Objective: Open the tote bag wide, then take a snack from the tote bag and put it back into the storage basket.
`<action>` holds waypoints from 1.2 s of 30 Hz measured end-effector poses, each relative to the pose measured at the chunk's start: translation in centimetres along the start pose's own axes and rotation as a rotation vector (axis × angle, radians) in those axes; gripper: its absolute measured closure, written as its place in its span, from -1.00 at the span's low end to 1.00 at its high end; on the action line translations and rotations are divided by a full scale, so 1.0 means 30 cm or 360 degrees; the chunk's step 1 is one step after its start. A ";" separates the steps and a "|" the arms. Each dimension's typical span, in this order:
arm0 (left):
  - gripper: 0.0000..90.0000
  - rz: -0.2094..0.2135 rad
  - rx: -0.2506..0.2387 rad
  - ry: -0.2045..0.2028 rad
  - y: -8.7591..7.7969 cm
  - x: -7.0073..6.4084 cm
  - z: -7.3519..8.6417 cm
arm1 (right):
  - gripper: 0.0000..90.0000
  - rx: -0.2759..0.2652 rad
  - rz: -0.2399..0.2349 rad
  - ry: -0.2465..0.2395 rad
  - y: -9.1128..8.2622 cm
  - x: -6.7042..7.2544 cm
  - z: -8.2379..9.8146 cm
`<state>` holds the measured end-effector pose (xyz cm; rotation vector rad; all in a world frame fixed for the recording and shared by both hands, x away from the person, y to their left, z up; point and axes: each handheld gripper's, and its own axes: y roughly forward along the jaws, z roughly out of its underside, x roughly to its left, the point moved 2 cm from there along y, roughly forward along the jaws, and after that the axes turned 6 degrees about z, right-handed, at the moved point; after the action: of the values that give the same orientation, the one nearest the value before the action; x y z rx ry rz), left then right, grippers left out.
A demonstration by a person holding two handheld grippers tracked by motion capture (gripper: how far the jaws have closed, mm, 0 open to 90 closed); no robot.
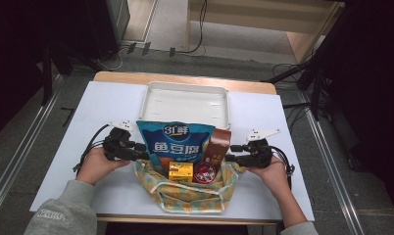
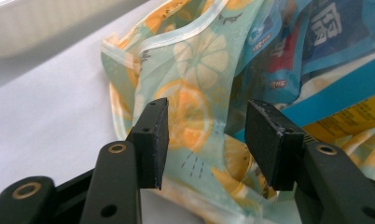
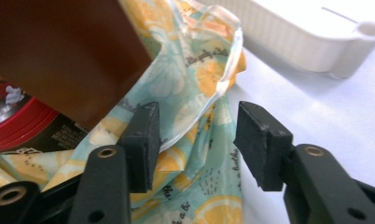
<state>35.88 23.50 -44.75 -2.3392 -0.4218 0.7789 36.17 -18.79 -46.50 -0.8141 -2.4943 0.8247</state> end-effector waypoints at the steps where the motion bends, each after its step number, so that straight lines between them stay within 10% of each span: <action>1: 0.09 -0.0003 0.0001 0.0006 -0.003 -0.001 0.001 | 0.10 -0.0012 0.0006 -0.0002 -0.003 -0.004 -0.002; 36: 0.02 0.0011 -0.0006 0.0089 -0.138 -0.070 0.002 | 0.01 -0.0005 0.0071 0.0065 -0.020 -0.029 -0.004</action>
<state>33.82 25.66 -41.19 -2.3614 -0.3914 0.7148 36.64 -19.69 -46.18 -0.8822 -2.4509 0.8110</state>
